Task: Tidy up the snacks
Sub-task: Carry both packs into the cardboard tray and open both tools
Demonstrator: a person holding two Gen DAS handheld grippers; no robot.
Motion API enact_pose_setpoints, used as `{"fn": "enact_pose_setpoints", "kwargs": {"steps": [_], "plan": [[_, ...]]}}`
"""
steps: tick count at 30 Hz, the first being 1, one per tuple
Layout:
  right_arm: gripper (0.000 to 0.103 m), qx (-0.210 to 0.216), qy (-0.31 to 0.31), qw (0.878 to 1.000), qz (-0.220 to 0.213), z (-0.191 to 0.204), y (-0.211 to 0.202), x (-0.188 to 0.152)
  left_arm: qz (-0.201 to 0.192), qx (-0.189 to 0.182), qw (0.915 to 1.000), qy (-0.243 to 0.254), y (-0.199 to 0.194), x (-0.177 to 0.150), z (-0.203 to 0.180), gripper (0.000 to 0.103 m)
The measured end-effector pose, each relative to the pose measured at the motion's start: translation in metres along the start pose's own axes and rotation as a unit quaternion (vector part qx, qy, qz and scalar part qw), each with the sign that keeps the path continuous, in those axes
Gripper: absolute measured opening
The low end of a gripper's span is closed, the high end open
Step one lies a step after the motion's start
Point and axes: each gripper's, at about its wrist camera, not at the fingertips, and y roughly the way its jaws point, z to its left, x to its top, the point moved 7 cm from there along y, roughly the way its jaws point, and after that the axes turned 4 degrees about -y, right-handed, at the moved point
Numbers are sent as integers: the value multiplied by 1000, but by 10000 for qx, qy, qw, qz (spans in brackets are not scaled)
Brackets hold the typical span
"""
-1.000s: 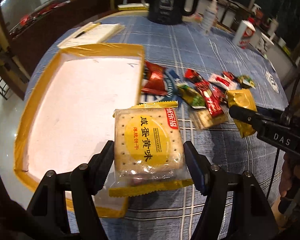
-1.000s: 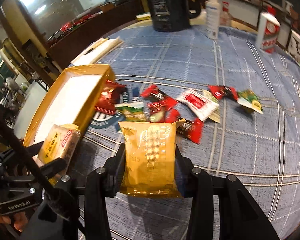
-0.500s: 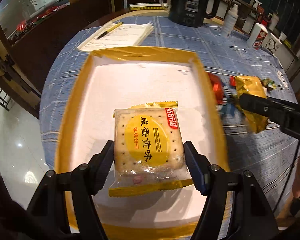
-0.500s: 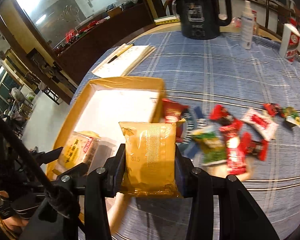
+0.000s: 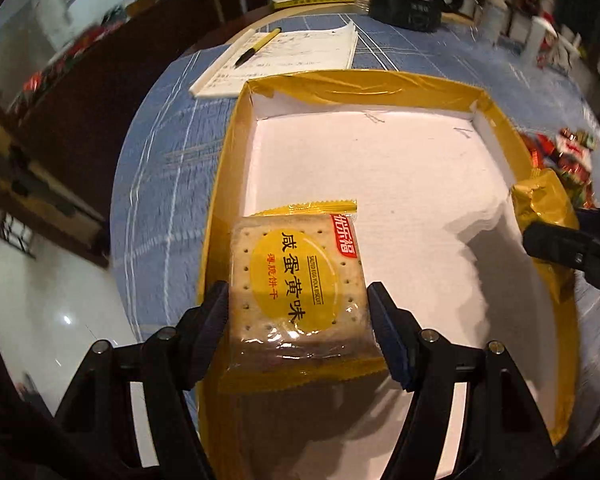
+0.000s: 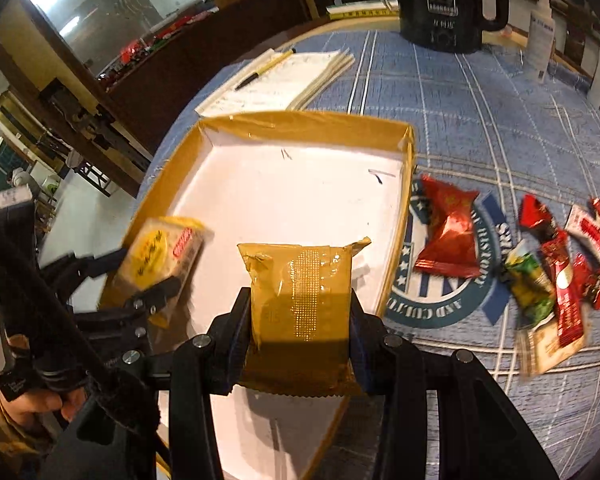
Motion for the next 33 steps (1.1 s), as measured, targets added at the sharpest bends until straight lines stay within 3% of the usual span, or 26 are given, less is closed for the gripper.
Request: {"fn": "enact_pose_setpoints", "kwargs": {"steps": [6, 18, 25, 33], "plan": [[43, -70, -15, 10000, -10, 12, 7, 9, 2, -198, 9990, 390, 16, 27, 5, 70], [43, -358, -106, 9993, 4, 7, 55, 64, 77, -462, 9986, 254, 41, 54, -2, 70], [45, -625, -378, 9973, -10, 3, 66, 63, 31, -533, 9984, 196, 45, 60, -3, 70], [46, -569, -293, 9979, -62, -1, 64, 66, -51, -439, 9989, 152, 44, 59, -3, 71]]}}
